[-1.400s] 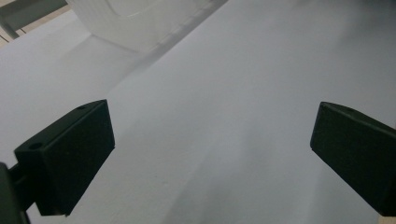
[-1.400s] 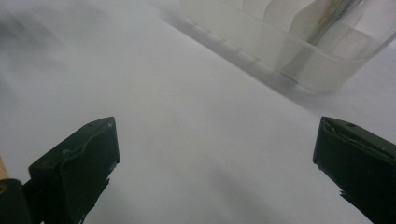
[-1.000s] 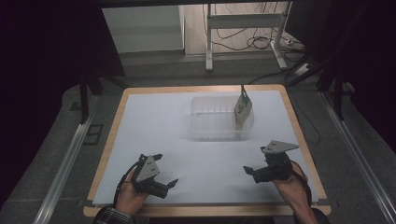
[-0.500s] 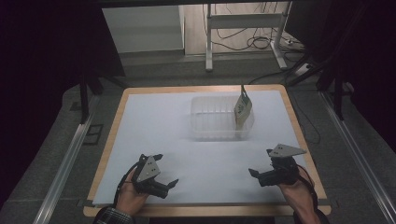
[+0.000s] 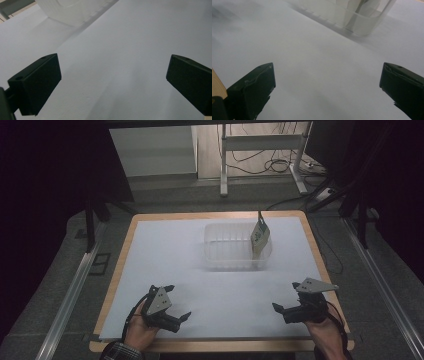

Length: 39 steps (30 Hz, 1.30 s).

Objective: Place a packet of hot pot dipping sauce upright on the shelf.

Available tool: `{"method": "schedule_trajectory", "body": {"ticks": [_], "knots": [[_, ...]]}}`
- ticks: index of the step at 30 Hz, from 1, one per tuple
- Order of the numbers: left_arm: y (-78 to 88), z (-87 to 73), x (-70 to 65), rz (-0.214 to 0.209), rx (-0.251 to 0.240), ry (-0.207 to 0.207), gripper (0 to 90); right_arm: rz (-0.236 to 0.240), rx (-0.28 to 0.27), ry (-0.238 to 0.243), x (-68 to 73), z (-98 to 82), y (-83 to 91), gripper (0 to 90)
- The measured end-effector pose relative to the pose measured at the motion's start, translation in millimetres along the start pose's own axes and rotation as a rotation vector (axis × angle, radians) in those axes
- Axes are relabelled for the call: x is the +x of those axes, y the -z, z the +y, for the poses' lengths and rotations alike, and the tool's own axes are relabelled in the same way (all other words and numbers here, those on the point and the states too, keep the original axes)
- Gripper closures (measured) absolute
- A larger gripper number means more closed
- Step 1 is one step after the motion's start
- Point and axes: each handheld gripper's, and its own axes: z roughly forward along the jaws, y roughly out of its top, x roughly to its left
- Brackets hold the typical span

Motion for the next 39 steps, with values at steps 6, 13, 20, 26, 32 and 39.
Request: {"method": "schedule_trajectory", "body": {"ticks": [6, 13, 20, 26, 32, 39], "knots": [[0.0, 0.0, -0.1, 0.001, 0.001, -0.001, 0.0, -0.016, -0.002, -0.016, -4.1, -5.1, 5.1, 0.4], [-0.2, 0.1, -0.2, 0.001, 0.003, -0.002, 0.0, -0.038, 0.0, -0.031, -9.7, -11.6, 10.8, 0.4], [-0.4, 0.2, -0.2, 0.001, 0.004, -0.003, 0.0, -0.076, 0.0, -0.048, -17.2, -19.4, 17.9, 0.5], [-0.8, 0.3, -0.3, 0.001, 0.006, -0.005, 0.0, -0.107, -0.001, -0.065, -24.6, -26.2, 24.1, 0.6], [-1.2, 0.1, -0.3, 0.002, 0.009, -0.005, 0.0, -0.133, -0.003, -0.093, -34.3, -33.5, 29.7, 0.7], [-1.9, -0.1, -0.6, 0.002, 0.016, -0.008, 0.0, -0.133, 0.004, -0.145, -45.6, -42.8, 31.3, 0.7]]}}
